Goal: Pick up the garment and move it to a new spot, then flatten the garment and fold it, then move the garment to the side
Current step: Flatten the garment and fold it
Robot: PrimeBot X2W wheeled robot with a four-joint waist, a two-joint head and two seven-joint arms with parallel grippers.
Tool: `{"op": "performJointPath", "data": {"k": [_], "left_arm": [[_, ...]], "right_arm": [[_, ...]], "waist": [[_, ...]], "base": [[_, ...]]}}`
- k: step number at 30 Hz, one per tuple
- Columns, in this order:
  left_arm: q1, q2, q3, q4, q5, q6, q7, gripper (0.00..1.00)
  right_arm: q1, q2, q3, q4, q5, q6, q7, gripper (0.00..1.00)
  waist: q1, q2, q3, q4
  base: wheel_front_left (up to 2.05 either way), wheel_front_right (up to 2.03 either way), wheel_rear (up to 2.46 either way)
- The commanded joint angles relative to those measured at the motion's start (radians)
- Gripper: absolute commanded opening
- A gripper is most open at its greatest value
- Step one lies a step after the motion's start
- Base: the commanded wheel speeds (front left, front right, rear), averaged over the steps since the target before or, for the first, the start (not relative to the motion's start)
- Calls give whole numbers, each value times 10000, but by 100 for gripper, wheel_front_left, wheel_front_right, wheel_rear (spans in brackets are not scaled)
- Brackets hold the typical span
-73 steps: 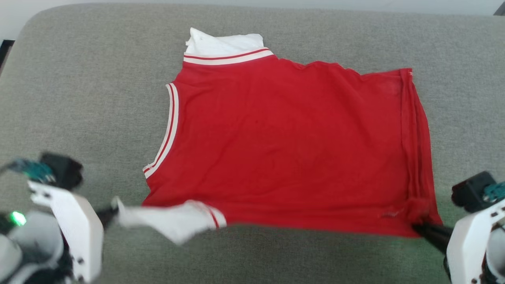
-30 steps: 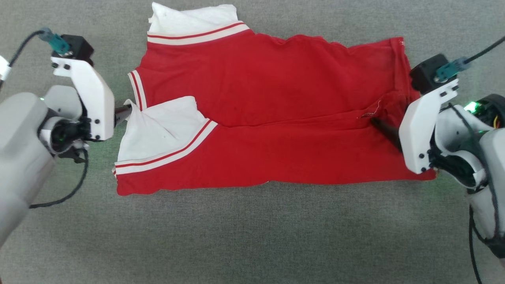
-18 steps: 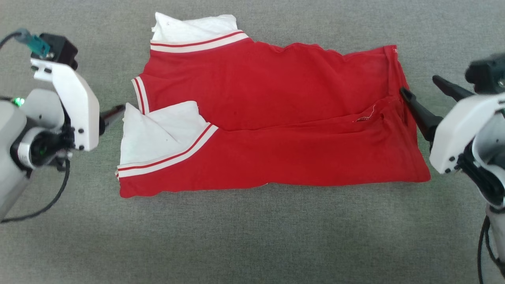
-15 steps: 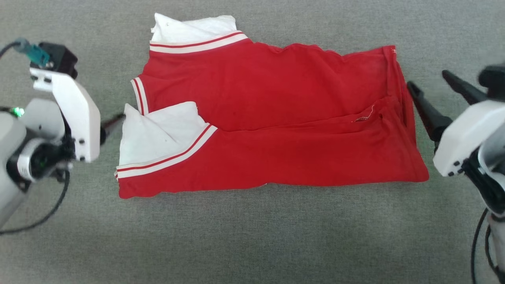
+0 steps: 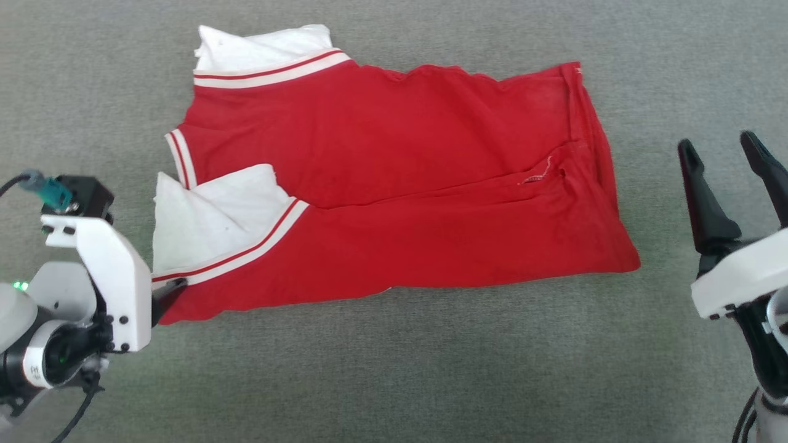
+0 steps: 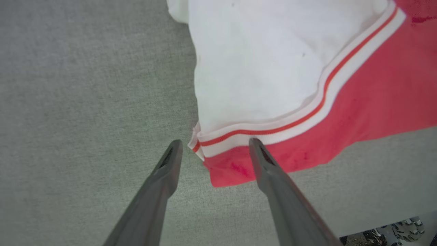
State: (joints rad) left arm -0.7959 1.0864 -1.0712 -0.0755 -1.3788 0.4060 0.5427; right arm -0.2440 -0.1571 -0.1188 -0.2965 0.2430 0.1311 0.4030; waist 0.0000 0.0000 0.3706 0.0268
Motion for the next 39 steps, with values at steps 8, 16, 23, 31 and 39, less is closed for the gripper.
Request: {"op": "performJointPath", "data": {"k": [8,16,23,31,39], "left_arm": [[936,-159,76,849,-705,-29,-566,100],[1129,-1114,-217,2312,-729,-811,-642,6],[819,-1730,-311,2886,-577,-1377,-587,0],[525,-2214,-352,3269,-444,-1663,-563,0],[385,-2421,-364,3511,-333,-1838,-619,0]], "right_arm": [[920,571,-274,-401,12,-7,232,100],[1469,633,45,56,487,-7,1669,100],[652,390,478,1167,694,-7,3577,100],[-547,122,992,2890,434,-7,5035,100],[-674,-334,1952,3531,834,28,6374,0]], "waist": [[0,0,41,-399],[0,0,61,-492],[0,0,184,-312],[0,0,292,-12],[0,0,285,235]], "base": [[0,0,0],[0,0,0],[0,0,0],[0,0,0],[0,0,0]]}}
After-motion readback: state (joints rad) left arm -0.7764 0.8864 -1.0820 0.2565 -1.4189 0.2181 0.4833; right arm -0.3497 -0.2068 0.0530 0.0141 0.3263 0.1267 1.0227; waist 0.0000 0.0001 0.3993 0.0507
